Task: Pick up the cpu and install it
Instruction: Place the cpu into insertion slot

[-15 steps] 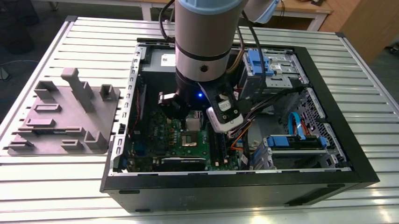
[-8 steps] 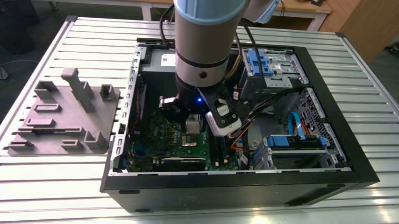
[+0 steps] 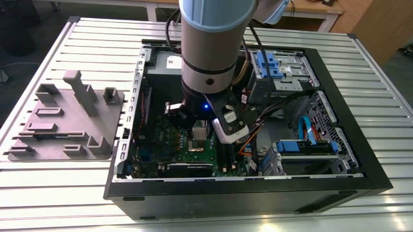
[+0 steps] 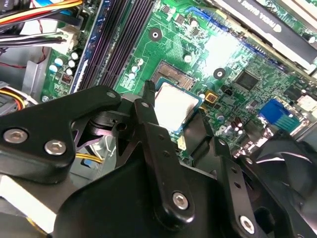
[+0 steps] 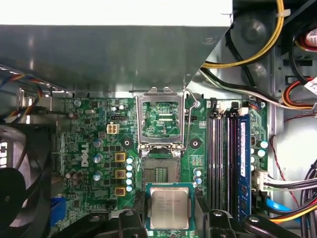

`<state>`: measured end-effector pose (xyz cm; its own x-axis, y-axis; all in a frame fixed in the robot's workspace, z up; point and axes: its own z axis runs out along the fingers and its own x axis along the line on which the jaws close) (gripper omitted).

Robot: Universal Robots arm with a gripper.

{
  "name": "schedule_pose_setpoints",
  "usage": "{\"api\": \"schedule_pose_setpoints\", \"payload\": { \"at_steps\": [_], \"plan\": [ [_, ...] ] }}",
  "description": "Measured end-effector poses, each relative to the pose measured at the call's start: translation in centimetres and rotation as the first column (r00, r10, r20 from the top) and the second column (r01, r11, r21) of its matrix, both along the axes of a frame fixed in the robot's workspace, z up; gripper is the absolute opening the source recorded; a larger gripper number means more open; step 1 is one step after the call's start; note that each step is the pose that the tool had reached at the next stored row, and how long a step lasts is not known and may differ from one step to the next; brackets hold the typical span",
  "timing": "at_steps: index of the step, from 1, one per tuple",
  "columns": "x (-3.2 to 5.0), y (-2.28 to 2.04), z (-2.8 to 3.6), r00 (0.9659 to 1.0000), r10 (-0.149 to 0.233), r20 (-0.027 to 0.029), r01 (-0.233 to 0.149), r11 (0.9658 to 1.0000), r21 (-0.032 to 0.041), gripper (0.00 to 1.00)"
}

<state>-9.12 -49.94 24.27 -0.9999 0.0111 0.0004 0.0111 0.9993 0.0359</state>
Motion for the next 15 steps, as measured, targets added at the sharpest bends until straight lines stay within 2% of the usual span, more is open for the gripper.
{"api": "schedule_pose_setpoints", "payload": {
  "at_steps": [5, 11, 15],
  "plan": [
    [0.0, -0.01, -0.61, 1.0, 0.0, 0.0, 0.0, 1.0, -0.0009, 0.47],
    [0.0, -0.01, -0.63, 1.0, 0.0, 0.0, 0.0, 1.0, -0.0009, 0.47],
    [-0.01, -0.01, -1.04, 1.0, 0.0, 0.0004, 0.0, 1.0, -0.0008, 0.47]
  ]
}}
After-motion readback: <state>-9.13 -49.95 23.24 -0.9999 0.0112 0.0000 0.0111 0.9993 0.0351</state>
